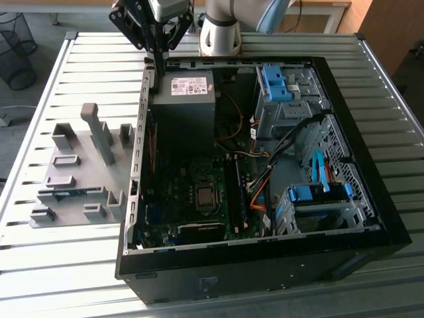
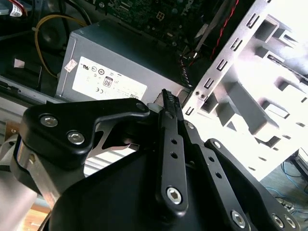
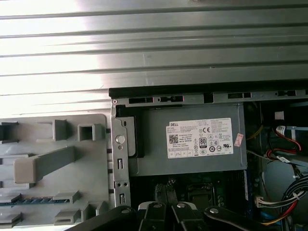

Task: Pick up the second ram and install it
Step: 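Reach for the second ram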

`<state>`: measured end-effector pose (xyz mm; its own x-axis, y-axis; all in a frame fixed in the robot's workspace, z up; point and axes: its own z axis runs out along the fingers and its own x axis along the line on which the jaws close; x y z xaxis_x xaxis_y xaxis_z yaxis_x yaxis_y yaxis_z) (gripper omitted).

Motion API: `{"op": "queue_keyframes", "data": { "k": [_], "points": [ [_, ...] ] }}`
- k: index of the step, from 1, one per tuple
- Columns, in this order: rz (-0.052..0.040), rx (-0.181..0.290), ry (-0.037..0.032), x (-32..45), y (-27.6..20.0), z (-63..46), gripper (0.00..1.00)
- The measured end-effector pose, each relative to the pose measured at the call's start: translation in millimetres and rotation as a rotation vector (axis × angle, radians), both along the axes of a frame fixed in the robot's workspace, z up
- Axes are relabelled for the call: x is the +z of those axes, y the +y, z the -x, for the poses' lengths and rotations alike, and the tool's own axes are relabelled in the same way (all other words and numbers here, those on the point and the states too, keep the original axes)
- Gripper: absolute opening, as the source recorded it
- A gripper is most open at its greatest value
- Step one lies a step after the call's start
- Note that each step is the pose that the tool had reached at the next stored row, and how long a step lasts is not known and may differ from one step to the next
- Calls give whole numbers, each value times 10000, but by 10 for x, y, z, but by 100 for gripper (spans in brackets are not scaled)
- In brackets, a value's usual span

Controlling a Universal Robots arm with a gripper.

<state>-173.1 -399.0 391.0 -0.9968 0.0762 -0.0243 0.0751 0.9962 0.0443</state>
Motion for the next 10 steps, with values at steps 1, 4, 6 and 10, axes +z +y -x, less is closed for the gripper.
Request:
{"op": "queue_keyframes", "data": {
  "k": [1, 4, 6, 10],
  "points": [
    [0, 0, 0, 0, 0, 10, 10],
    [0, 0, 0, -3, 0, 39, 10],
    [-1, 0, -1, -5, 0, 58, 10],
    [-1, 0, -1, -8, 0, 95, 10]
  ]
}}
